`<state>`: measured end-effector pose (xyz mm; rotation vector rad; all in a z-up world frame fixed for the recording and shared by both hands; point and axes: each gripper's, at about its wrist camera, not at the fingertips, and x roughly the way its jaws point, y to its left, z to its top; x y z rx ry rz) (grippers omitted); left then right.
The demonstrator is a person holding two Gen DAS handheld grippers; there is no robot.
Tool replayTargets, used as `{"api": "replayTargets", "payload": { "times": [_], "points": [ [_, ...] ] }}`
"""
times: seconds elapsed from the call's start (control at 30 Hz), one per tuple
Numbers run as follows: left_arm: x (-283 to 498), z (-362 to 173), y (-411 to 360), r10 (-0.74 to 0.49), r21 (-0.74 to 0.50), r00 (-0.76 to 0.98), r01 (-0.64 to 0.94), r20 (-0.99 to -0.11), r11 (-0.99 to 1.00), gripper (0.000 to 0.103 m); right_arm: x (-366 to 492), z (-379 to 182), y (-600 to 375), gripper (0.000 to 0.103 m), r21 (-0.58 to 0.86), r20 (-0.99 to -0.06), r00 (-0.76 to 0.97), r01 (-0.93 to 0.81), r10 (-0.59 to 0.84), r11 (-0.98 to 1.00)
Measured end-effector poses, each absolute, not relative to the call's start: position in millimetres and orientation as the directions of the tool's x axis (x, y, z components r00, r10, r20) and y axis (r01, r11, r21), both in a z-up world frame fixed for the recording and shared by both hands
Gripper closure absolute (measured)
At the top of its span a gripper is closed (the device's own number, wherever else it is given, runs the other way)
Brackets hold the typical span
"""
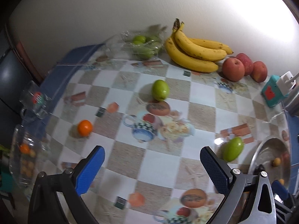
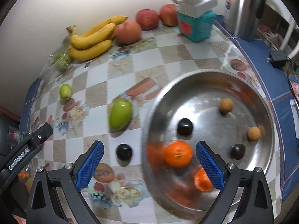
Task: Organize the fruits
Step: 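Grasp a dark plum on the table with the right gripper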
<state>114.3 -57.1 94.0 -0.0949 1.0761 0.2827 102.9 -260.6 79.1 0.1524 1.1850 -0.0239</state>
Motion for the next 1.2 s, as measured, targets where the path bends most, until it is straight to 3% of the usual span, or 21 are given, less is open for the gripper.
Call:
{"api": "replayTargets", "payload": {
  "times": [0.2,0.6,0.73,1.0,1.1,1.2],
  "points": [
    [112,94,-40,0.234,0.113,0.425,-0.289,-0.875,0.951,0.0,103,80,-231,0.004,0.125,-0.916,0.386,0.007,0.113,0.992],
    [111,91,-29,0.194,0.068,0.415,-0.299,-0.889,0.952,0.0,105,67,-213,0.006,0.127,-0.921,0.365,-0.053,0.137,0.991],
    [112,89,-28,0.176,0.052,0.41,-0.296,-0.895,0.954,0.0,106,62,-211,0.026,0.127,-0.924,0.355,-0.054,0.138,0.99],
    [114,83,-24,0.151,0.029,0.396,-0.299,-0.906,0.954,0.0,109,48,-208,0.045,0.092,-0.94,0.325,-0.055,0.105,0.994],
    [115,81,-24,0.144,0.023,0.391,-0.298,-0.909,0.954,0.0,111,43,-206,0.045,0.078,-0.945,0.314,-0.059,0.093,0.995],
    [116,80,-24,0.138,0.019,0.389,-0.295,-0.911,0.955,0.0,112,39,-203,0.055,0.053,-0.949,0.307,-0.064,0.07,0.997]
  ]
}}
